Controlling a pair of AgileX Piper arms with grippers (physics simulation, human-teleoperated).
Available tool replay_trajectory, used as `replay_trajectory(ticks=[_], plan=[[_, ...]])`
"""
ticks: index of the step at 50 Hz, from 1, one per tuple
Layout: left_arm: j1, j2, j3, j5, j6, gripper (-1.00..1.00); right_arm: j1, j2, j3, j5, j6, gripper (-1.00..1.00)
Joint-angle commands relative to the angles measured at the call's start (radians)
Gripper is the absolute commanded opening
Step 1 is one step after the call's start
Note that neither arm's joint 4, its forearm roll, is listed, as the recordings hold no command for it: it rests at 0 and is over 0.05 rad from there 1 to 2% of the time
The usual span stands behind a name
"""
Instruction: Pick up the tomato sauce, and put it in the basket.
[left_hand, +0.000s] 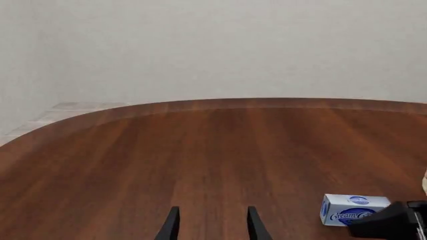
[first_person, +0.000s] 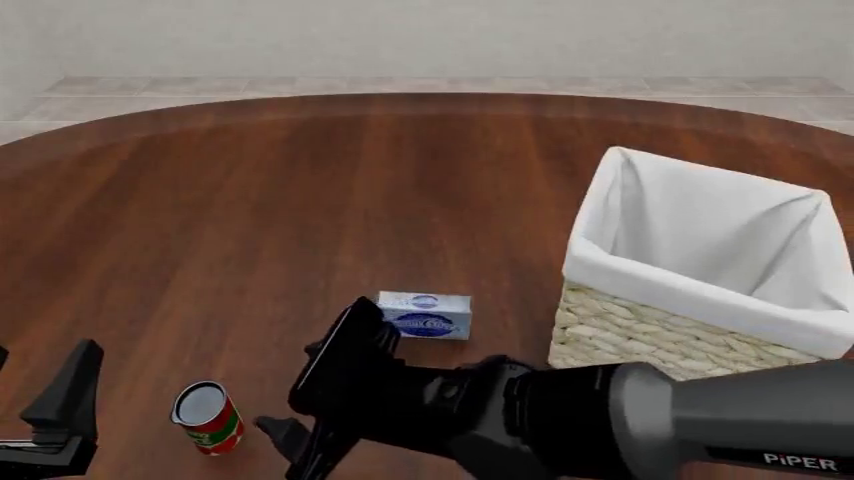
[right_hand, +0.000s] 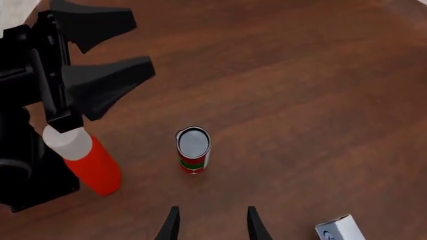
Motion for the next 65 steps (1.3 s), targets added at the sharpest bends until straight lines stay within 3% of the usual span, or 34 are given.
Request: replay_trajectory(ticks=[1,65], plan=[[0.0,0.0,0.0,0.0,0.0,1.0,0.008,0.051,-0.067,0.034,-0.022,1.0],[0.0,0.0,0.0,0.0,0.0,1.0,0.033,0.238,-0.291,0.098,-0.114,1.0]])
